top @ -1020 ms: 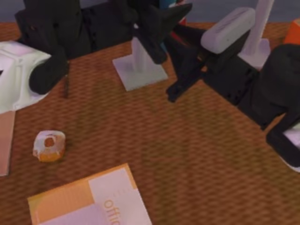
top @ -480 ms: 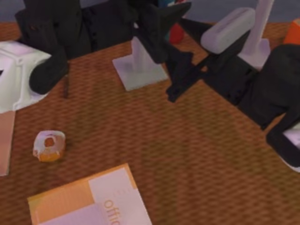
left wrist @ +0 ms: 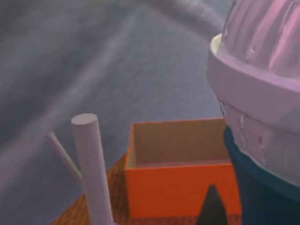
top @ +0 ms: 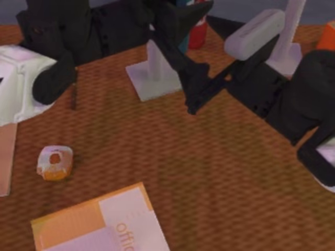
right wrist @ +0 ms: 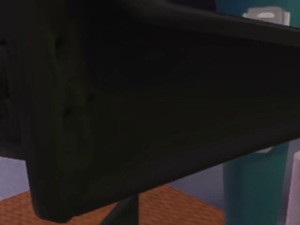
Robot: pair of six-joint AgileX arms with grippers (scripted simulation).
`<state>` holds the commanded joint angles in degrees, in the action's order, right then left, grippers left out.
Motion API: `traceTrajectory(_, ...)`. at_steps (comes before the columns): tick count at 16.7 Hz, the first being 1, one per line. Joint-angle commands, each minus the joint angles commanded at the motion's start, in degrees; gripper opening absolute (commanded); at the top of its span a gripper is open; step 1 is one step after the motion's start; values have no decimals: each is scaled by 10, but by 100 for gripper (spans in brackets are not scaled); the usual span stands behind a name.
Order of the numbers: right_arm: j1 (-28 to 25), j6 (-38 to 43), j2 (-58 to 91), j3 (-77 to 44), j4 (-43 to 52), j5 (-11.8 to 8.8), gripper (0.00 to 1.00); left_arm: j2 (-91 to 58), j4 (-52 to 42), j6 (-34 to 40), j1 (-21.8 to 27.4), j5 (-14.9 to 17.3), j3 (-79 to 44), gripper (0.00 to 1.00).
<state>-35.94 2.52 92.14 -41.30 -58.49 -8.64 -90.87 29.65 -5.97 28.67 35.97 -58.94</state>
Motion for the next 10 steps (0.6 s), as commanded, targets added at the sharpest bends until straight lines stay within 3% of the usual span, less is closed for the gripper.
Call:
traceTrajectory(4,3,-1,-7,12,0,0,100,6,-1,-2,-6,5,1,0)
traceTrajectory(10,19,2,-119,133,-6,-20,100,39,-6,-5,-78,65,32,0)
